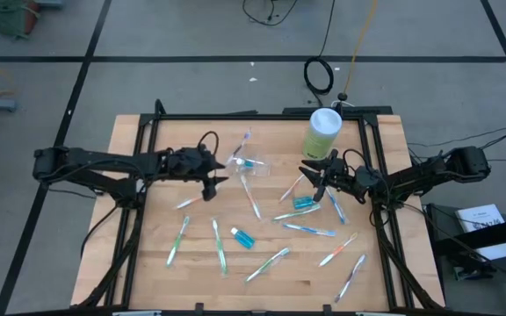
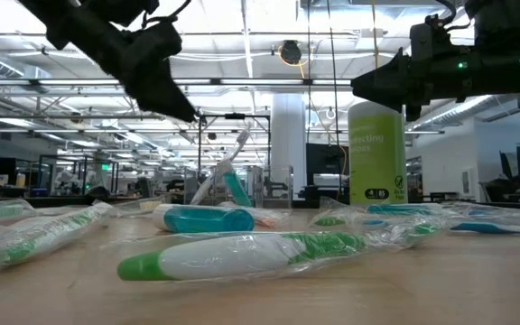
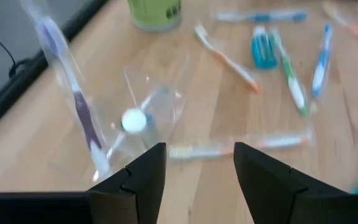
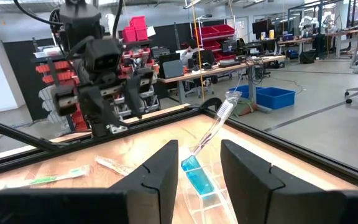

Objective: Pick & Place toothbrushing station
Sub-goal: Put the orange toothbrush into the transparent organizer

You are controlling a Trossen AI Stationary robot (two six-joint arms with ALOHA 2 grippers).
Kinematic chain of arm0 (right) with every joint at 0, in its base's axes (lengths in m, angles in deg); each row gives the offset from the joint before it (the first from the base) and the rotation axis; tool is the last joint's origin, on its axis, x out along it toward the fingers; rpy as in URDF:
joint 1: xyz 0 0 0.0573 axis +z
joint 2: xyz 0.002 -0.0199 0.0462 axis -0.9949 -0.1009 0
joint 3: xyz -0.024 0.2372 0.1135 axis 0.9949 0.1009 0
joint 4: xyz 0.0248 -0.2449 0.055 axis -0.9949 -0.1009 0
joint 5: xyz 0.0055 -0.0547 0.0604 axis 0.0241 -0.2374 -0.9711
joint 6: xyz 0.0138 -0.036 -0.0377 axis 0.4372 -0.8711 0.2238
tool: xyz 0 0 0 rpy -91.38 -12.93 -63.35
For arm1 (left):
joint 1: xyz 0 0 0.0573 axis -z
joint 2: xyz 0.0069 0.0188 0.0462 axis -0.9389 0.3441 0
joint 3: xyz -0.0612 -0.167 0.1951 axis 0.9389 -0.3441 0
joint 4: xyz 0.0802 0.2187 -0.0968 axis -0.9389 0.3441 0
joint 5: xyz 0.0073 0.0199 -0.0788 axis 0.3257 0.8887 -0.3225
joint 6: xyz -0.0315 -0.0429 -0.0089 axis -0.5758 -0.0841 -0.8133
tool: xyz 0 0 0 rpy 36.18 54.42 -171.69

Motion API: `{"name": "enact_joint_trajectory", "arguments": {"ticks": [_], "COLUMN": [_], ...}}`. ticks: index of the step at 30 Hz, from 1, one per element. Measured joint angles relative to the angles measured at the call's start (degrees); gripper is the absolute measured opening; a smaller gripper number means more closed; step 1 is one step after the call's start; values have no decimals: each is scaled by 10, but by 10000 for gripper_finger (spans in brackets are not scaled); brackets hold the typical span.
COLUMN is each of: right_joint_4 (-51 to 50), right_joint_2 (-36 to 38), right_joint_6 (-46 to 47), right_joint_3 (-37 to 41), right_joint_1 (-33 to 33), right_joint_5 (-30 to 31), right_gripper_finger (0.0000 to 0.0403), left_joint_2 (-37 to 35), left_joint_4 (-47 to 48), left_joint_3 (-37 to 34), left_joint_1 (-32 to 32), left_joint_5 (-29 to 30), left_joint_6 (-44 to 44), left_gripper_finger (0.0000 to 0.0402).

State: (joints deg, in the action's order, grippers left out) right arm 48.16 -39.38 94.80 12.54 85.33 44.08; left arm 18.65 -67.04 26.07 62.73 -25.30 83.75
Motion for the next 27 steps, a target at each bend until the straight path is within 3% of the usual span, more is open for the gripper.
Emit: {"name": "enact_joint_trajectory", "arguments": {"ticks": [13, 21, 27], "right_joint_4": [2, 29, 10], "right_joint_2": [0, 0, -18], "right_joint_6": [39, 2, 115], "right_joint_3": [0, 0, -10], "right_joint_1": [0, -9, -16], "right_joint_5": [0, 0, 0], "right_gripper_finger": [114, 114, 114], "left_joint_2": [-10, -181, -265], "left_joint_4": [35, 174, 181], "left_joint_3": [0, 0, 0], "left_joint_1": [-7, -45, -60], "left_joint_5": [5, 36, 52], "left_joint_6": [-39, -41, -40], "left_gripper_finger": [196, 196, 196]}}
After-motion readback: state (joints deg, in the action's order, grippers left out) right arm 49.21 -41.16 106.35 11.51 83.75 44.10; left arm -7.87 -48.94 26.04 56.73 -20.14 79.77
